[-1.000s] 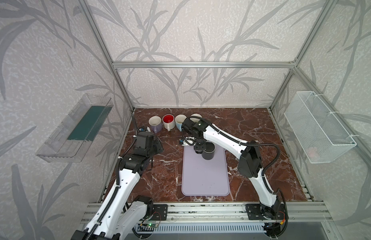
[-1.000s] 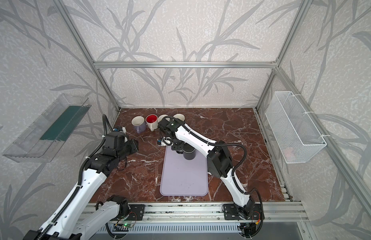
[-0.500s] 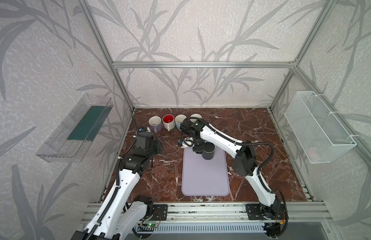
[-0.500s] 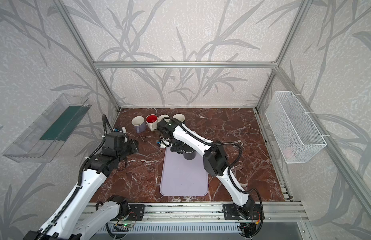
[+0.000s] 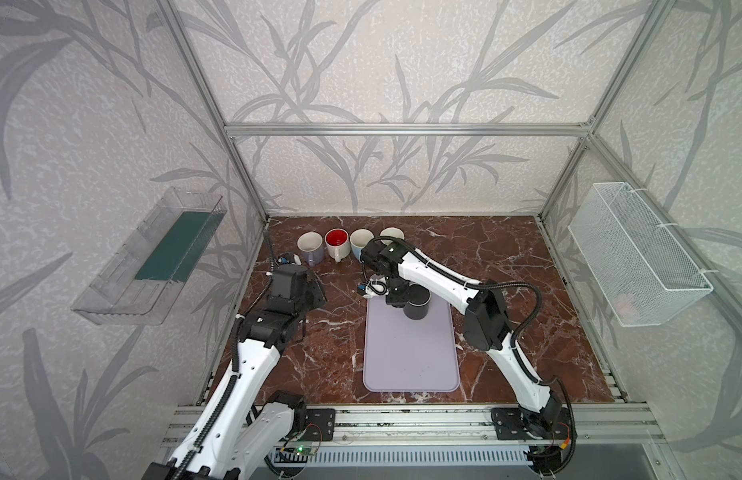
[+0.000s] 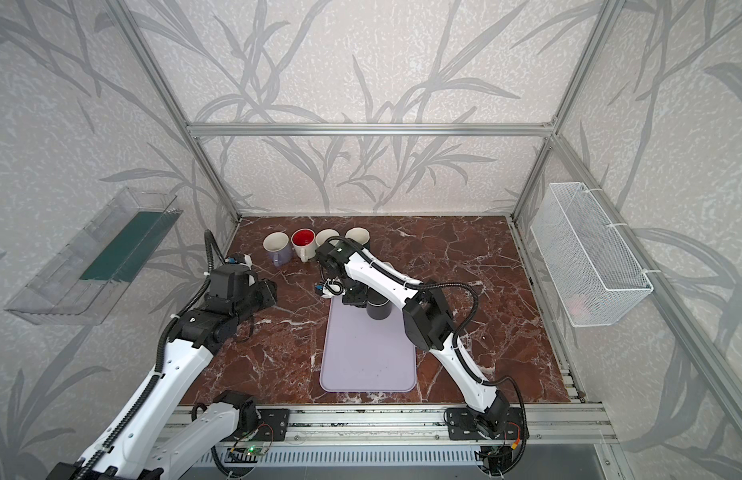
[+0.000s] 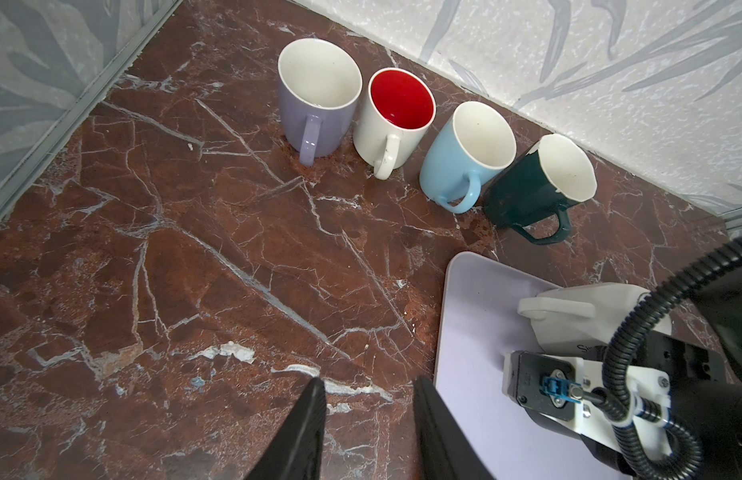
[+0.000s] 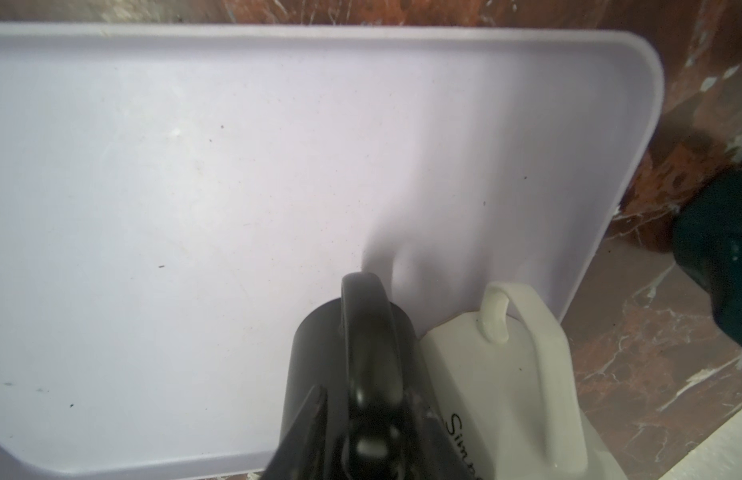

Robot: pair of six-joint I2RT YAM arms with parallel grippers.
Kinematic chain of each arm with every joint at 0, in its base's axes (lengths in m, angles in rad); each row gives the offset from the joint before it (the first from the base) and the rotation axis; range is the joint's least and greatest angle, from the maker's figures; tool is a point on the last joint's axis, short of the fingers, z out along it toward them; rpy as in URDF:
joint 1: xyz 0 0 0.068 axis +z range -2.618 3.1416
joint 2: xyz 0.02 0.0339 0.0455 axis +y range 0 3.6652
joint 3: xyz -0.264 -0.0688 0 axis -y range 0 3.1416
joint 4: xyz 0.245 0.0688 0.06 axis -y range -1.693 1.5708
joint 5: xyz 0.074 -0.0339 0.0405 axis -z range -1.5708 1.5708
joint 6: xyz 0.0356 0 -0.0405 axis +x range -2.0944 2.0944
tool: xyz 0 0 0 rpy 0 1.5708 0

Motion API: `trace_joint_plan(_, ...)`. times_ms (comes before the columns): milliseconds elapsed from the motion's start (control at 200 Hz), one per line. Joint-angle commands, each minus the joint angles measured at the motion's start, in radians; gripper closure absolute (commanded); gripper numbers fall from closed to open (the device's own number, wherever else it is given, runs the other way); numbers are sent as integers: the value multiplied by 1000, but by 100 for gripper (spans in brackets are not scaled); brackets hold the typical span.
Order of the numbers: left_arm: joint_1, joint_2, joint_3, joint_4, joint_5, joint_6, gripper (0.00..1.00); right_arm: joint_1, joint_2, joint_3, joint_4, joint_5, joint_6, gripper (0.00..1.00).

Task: Turn the mug right side up
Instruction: 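Grasp the black mug's handle with the right gripper and lift it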

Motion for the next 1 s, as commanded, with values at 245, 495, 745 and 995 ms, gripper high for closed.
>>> trace_joint_plan(245, -2, -7, 16, -36, -3, -3, 61, -15, 22, 37, -51, -17, -40, 84)
trace_joint_plan(495, -1, 0, 50, -43, 30, 4, 62, -21, -62, 14, -14, -47, -29, 100)
trace_joint_plan(745, -2, 34, 109, -62, 135, -8, 62, -23, -242, -179, 172, -44, -20, 100)
trace_joint_plan(995, -2, 36, 137, -75, 214, -56, 61, -23, -421, -425, 414, -26, 10, 100)
